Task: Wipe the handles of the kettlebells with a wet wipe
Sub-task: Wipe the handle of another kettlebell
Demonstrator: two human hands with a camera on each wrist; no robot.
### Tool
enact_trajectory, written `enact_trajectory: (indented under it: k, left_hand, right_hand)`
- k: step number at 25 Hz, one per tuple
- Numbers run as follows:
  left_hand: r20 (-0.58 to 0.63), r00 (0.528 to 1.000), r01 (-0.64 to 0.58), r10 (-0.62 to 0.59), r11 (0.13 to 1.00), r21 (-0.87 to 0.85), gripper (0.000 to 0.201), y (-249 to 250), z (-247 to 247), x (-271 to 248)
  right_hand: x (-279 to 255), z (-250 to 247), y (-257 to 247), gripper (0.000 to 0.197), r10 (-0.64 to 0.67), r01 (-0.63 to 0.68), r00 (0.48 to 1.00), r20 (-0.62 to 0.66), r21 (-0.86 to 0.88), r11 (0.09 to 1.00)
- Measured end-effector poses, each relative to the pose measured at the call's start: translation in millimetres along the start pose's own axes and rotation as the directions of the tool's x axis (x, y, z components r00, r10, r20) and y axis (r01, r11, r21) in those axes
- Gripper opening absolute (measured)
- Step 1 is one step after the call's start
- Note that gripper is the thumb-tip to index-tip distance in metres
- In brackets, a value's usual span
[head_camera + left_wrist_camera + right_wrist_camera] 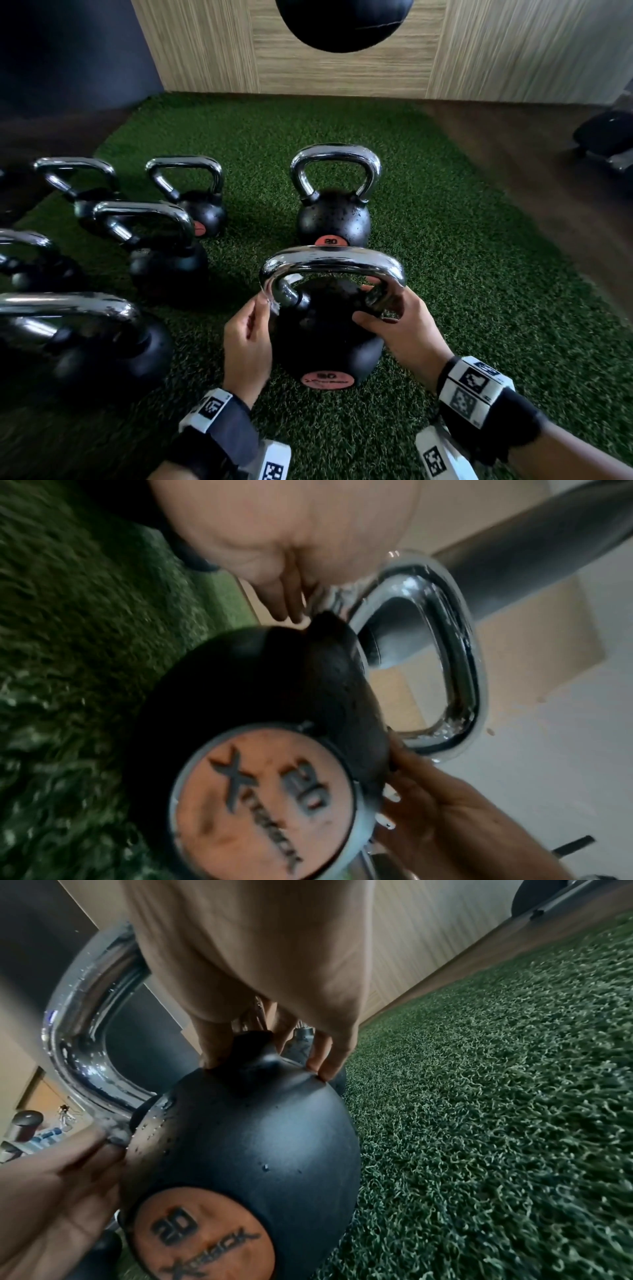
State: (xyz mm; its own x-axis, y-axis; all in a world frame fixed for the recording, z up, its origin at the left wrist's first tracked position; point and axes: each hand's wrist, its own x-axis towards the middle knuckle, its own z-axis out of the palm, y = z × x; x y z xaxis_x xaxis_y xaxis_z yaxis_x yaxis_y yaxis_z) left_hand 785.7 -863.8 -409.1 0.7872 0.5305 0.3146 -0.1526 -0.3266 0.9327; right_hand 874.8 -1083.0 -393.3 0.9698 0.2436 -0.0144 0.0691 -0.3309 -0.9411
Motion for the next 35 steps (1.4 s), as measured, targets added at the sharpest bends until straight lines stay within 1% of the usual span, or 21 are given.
enact_trajectory:
  k: [3,6,10,12,14,15,17,18,19,21,23,24,25,26,27,28,29,30,31,33,35]
  left_hand:
    - [0.064,0.998,0.025,-0.021,0.998,-0.065,0.035,-5.6,0.9,-2.1]
    - [0.102,0.994,-0.053,0.047,0.997,0.054,0.027,-2.0,-5.1,-0.4]
    - [0.121,0.989,-0.110,0.089,0.977,0.184,0.025,-0.3,-11.5,12.1]
    - [0.138,0.987,-0.120,0.088,0.963,0.241,0.028,2.7,-7.5,24.9]
    - [0.162,0.983,-0.130,0.083,0.943,0.306,0.030,10.4,4.8,41.0]
    - [0.189,0.979,-0.143,0.081,0.928,0.343,0.031,15.6,13.4,49.4]
    - [0.269,0.961,-0.174,0.067,0.901,0.398,0.034,28.0,31.6,66.9]
    - [0.330,0.943,-0.182,0.039,0.892,0.414,0.032,34.8,39.3,73.5]
    - [0.409,0.912,-0.194,0.011,0.892,0.408,0.029,41.8,44.2,78.9]
    - [0.585,0.811,-0.205,-0.014,0.929,0.307,0.021,52.8,46.6,88.2]
    - [0.709,0.705,-0.193,0.012,0.965,0.177,0.015,61.3,43.2,96.1]
    - [0.736,0.675,-0.221,0.047,0.965,0.141,0.014,61.6,40.9,99.6]
    - [0.747,0.661,-0.264,0.072,0.954,0.141,0.014,59.1,40.3,102.4]
    - [0.749,0.659,-0.292,0.061,0.939,0.181,0.014,56.0,40.6,104.0]
    - [0.737,0.675,-0.303,0.027,0.921,0.244,0.014,50.6,41.1,107.0]
    - [0.712,0.702,-0.302,0.000,0.905,0.298,0.015,44.6,42.6,110.4]
    - [0.691,0.722,-0.306,0.014,0.903,0.301,0.014,41.2,44.4,114.0]
    - [0.673,0.737,-0.311,0.062,0.916,0.255,0.013,42.7,46.7,117.0]
    - [0.642,0.759,-0.295,0.106,0.936,0.194,0.018,45.7,48.9,119.6]
    - [0.581,0.803,-0.222,0.134,0.972,0.083,0.020,52.4,51.4,125.0]
    - [0.557,0.818,-0.233,0.146,0.968,0.089,0.026,54.9,52.1,126.6]
  right_hand:
    - [2.0,-2.8,0.8,0.052,-0.014,0.014,1.000,0.011,-0.069,0.997]
    - [5.2,-5.8,1.8,0.052,0.058,-0.058,0.998,-0.007,-0.045,0.997]
    - [-1.5,-15.7,-8.4,0.047,0.016,-0.021,1.000,-0.019,-0.272,0.962]
    - [-16.2,-26.4,-13.5,0.034,-0.100,0.109,0.994,0.045,-0.347,0.931]
    - [-36.7,-31.6,-21.3,0.030,-0.209,0.247,0.969,0.133,-0.446,0.860]
    - [-46.0,-29.7,-24.5,0.030,-0.269,0.324,0.946,0.181,-0.490,0.809]
    - [-57.5,-15.5,-30.0,0.028,-0.426,0.506,0.863,0.272,-0.486,0.713]
    - [-60.1,-5.4,-32.6,0.022,-0.467,0.557,0.831,0.303,-0.450,0.698]
    - [-58.2,3.0,-35.7,0.016,-0.462,0.563,0.826,0.324,-0.415,0.715]
    - [-42.4,13.3,-42.5,0.018,-0.376,0.494,0.860,0.346,-0.374,0.785]
    - [-21.3,13.3,-42.4,0.024,-0.325,0.406,0.911,0.252,-0.425,0.809]
    - [-11.5,11.9,-39.0,0.029,-0.302,0.356,0.934,0.191,-0.444,0.822]
    - [-4.7,11.1,-35.3,0.042,-0.229,0.278,0.960,0.161,-0.454,0.847]
    - [-1.1,11.8,-30.5,0.058,-0.119,0.187,0.977,0.178,-0.436,0.880]
    - [0.6,14.8,-25.0,0.071,-0.024,0.114,0.974,0.227,-0.396,0.911]
    - [0.3,19.8,-17.7,0.080,0.018,0.082,0.962,0.271,-0.354,0.932]
    - [-1.0,24.5,-10.9,0.087,0.020,0.078,0.958,0.286,-0.326,0.942]
    - [-1.5,27.8,-5.3,0.092,0.013,0.075,0.961,0.276,-0.307,0.949]
    - [-1.2,29.5,-1.7,0.098,0.015,0.064,0.965,0.260,-0.293,0.954]
    - [-0.1,30.4,0.3,0.106,0.032,0.042,0.967,0.253,-0.283,0.958]
    - [0.3,30.8,2.1,0.107,0.034,0.044,0.964,0.263,-0.289,0.956]
